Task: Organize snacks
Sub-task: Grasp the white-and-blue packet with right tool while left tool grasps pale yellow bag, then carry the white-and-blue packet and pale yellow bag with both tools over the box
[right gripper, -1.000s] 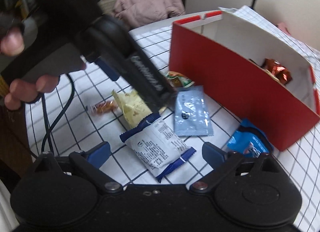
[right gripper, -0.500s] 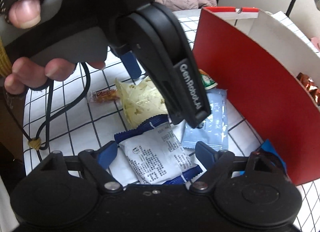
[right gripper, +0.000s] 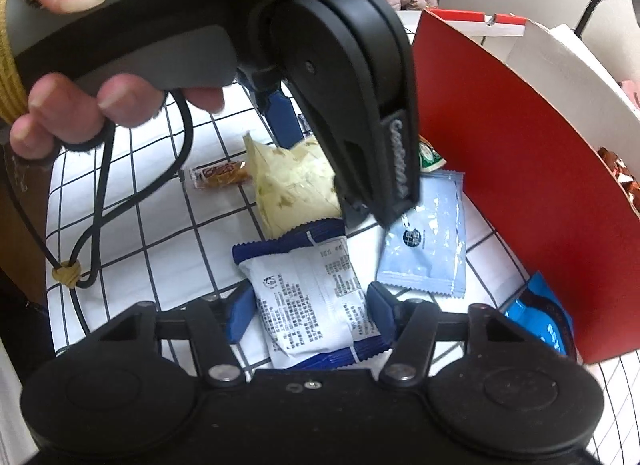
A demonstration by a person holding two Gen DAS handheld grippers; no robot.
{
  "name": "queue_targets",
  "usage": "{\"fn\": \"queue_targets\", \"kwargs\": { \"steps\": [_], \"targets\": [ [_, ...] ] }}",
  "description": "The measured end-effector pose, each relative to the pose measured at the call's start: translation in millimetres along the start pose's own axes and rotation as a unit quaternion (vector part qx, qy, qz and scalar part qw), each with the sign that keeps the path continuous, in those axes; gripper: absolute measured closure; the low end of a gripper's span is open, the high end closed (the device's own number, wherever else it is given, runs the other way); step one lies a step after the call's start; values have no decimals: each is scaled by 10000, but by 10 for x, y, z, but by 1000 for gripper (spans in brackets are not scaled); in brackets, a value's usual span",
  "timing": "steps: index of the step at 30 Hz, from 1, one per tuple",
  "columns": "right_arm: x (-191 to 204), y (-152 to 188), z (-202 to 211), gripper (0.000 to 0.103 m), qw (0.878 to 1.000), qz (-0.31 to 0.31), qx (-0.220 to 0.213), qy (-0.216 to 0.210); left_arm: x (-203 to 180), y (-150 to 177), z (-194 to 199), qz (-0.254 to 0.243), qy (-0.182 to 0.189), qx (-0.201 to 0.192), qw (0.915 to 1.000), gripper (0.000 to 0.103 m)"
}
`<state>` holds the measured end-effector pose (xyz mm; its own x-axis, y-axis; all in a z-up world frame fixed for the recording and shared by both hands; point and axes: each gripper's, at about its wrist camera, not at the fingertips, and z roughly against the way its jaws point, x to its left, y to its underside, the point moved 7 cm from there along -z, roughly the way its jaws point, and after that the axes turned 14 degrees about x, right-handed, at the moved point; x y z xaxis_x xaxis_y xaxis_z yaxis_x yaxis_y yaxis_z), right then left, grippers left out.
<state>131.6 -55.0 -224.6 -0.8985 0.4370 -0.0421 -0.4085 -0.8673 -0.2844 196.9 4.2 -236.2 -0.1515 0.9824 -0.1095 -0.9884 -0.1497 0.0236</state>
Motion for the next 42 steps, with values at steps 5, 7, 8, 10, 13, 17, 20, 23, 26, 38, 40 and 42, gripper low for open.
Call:
{"fn": "queue_targets", "kwargs": {
  "steps": [5,7,8,10,13,17,20,23,26,38,40,42],
  "targets": [
    [38,67,56,49,9994,-334,-36,118,73,81,17,50,106,-27,9999,50],
    [24,107,100,49,9984,-538,-81,151,133,119,29,134,195,-19,9997,51],
    [-1,140,112,49,9976,-661,-106,152,156,131,36,165,243,-25,9996,52],
    [-44,225,167,49,9954,-938,-155,144,188,157,61,212,335,-43,9992,54],
    [-111,314,253,49,9904,-1355,-233,154,244,199,93,312,533,-29,9981,56],
    [-192,394,405,49,9800,-1945,-419,82,314,265,172,432,793,-84,9959,56],
    [-259,432,558,49,9701,-2356,-576,62,363,317,276,466,893,-181,9947,56],
    [-328,466,702,49,9610,-2671,-719,86,399,356,410,470,1023,-310,9932,56],
    [-371,465,792,49,9524,-2927,-847,133,421,398,566,448,1055,-462,9923,56],
    [-623,393,1255,49,9264,-3492,-1345,421,250,412,1270,29,894,-1178,9890,56],
    [-705,373,1328,49,9228,-3558,-1400,470,184,370,1364,-88,775,-1289,9886,56],
    [-784,354,1385,49,9198,-3613,-1437,534,133,316,1442,-156,717,-1371,9878,56]
  ]
}}
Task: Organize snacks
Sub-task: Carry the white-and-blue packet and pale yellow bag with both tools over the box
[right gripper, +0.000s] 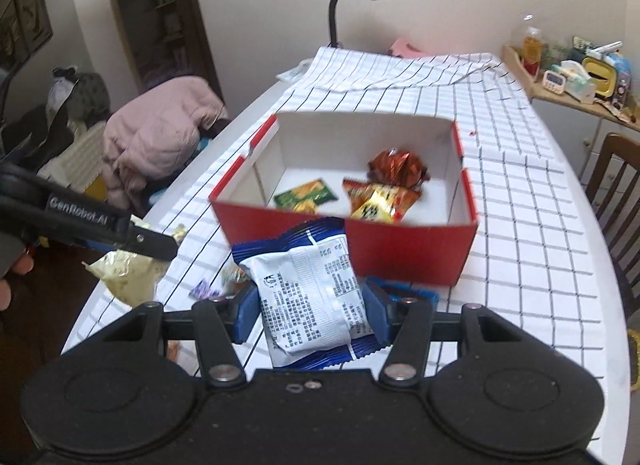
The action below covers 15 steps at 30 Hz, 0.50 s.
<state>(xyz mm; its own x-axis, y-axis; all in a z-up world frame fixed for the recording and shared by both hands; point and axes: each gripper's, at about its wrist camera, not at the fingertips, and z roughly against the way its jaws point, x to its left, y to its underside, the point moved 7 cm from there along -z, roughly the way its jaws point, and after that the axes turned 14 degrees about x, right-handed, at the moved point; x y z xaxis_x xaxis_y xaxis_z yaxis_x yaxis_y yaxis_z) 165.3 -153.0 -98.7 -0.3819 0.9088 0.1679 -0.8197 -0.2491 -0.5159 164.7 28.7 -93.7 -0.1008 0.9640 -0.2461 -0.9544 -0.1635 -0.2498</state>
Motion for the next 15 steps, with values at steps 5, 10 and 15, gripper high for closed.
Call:
{"fn": "queue_targets", "kwargs": {
  "steps": [5,10,15],
  "targets": [
    [-137,-228,56,49,9996,-135,-159,181,-144,-211,113,-136,-17,-197,9997,56],
    [-272,-473,79,49,9990,-163,-287,295,-282,-449,172,-245,-111,-365,9990,56],
    [-390,-736,24,49,9986,-196,-357,348,-361,-708,161,-251,-296,-475,9981,56]
  ]
}}
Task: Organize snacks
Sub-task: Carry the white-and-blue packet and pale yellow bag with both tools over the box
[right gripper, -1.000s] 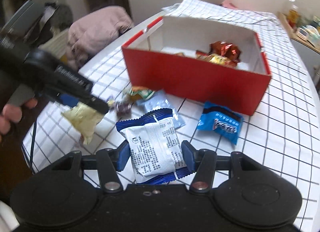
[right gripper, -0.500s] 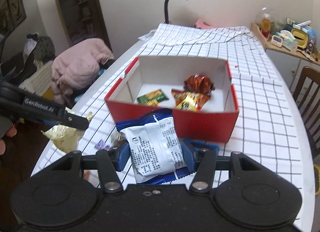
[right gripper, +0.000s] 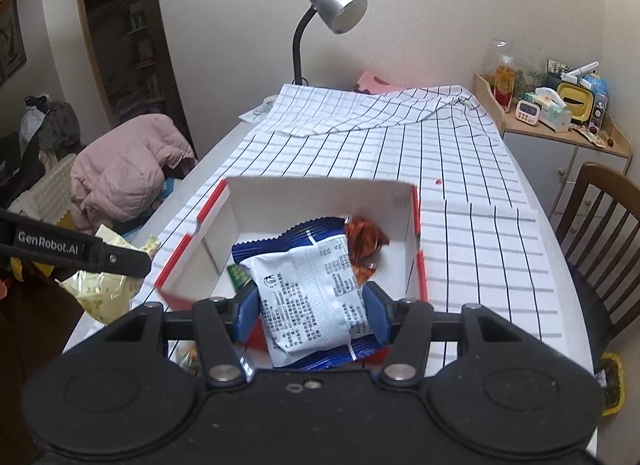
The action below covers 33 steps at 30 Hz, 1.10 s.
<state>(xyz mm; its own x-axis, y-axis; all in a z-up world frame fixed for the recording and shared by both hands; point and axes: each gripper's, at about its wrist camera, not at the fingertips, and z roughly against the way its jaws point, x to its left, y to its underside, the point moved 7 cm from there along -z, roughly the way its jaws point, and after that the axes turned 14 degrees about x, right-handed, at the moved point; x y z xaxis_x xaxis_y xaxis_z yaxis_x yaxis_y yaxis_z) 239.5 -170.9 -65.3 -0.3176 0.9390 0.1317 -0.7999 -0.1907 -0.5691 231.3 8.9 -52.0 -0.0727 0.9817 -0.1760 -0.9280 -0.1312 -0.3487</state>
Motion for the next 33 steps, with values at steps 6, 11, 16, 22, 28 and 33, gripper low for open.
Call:
{"fn": "queue_targets", "kwargs": {
  "steps": [6,11,16,22,28,33],
  "targets": [
    [-119,-272,-156,49,10000,-27,-8,81,-26,-306,-114,70,-141,-63,9999,56],
    [-203,-452,-345,49,9999,25,111,102,-63,-539,-250,76,-184,-48,9998,56],
    [-268,-562,-575,49,9994,108,296,168,-84,-739,-446,34,-317,60,9995,56],
    [-321,-627,-877,49,9980,278,533,192,-104,-924,-725,47,-350,265,9990,56],
    [-356,-638,-1177,49,9957,391,821,182,-121,-1013,-1040,46,-428,487,9979,56],
    [-346,-600,-1399,49,9929,510,1063,162,-129,-1047,-1257,60,-537,707,9960,56]
  ]
}}
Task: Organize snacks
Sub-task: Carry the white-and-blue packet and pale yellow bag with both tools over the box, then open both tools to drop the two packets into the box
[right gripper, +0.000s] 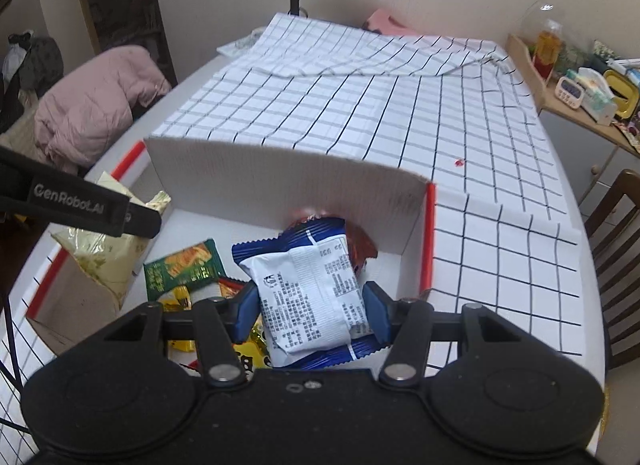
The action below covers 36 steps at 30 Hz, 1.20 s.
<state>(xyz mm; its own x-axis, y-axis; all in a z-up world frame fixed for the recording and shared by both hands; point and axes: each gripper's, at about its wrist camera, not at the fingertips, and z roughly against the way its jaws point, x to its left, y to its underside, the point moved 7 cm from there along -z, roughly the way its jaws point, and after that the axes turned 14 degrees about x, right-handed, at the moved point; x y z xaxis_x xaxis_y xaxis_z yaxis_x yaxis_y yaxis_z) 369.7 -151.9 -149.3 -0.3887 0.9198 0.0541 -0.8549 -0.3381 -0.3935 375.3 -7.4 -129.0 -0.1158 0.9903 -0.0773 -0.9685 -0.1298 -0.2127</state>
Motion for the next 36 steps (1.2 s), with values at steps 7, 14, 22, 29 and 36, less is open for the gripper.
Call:
{"fn": "queue_targets", "kwargs": {
  "steps": [7,14,22,29,36],
  "targets": [
    [41,5,-185,49,9996,158,237,-64,-63,-50,-287,-74,-134,376,9992,56],
    [59,42,-256,49,9989,232,360,-174,-83,-45,-481,-96,-136,657,9977,56],
    [46,45,-249,48,9988,214,368,-235,-108,10,-569,-56,-78,801,9967,51],
    [43,64,-161,42,9991,135,297,-254,-65,49,-417,55,103,663,9977,42],
    [46,120,49,26,9995,41,111,-309,-33,141,-166,3,217,444,9988,42]
  ]
}}
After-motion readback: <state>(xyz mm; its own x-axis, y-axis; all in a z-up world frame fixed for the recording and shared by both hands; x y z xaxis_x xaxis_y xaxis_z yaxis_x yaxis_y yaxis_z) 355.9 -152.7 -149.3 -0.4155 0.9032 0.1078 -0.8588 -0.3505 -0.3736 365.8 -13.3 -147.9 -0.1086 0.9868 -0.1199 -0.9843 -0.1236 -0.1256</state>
